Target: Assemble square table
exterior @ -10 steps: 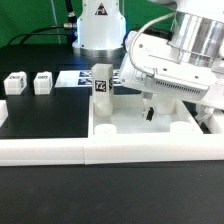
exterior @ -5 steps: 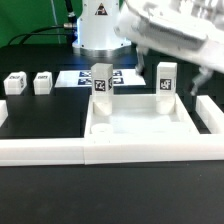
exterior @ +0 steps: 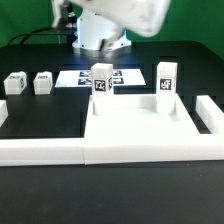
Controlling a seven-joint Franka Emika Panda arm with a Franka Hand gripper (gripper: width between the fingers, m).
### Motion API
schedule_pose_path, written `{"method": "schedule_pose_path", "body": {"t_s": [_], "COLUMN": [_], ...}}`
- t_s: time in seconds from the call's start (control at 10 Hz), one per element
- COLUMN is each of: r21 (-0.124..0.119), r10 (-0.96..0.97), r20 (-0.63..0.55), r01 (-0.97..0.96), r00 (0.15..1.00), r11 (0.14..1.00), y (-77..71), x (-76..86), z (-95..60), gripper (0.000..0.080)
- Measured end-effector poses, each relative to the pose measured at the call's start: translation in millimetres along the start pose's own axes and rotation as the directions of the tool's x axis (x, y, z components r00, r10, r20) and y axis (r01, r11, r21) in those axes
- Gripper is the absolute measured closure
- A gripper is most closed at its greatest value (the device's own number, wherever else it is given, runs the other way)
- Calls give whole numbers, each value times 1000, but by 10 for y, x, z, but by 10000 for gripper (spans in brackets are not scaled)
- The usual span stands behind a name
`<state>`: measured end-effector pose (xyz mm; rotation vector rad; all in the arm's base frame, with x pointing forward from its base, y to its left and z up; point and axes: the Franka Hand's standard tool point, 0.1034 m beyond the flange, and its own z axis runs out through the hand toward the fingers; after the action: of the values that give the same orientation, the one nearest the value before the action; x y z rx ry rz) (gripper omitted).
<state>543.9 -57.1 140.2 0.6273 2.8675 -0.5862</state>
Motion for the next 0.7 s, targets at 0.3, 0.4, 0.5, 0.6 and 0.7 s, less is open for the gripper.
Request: {"method": "schedule_pose_path", "body": {"t_s": [0.3, 0.4, 0.5, 0.6, 0.7], "r21": [28, 28, 31, 32, 34], "r10": [207, 268, 331, 394, 454], "r20": [-26, -23, -22, -20, -18], "r01": [-207, -267, -330, -394, -453], "r00": [978, 963, 943, 919, 891], "r11": [978, 963, 943, 919, 891], "y": [-469, -440, -445, -441, -438], "x": [-135, -127, -125, -123, -120], "z": [341, 333, 338, 338, 341], "gripper": [150, 150, 150, 150, 150]}}
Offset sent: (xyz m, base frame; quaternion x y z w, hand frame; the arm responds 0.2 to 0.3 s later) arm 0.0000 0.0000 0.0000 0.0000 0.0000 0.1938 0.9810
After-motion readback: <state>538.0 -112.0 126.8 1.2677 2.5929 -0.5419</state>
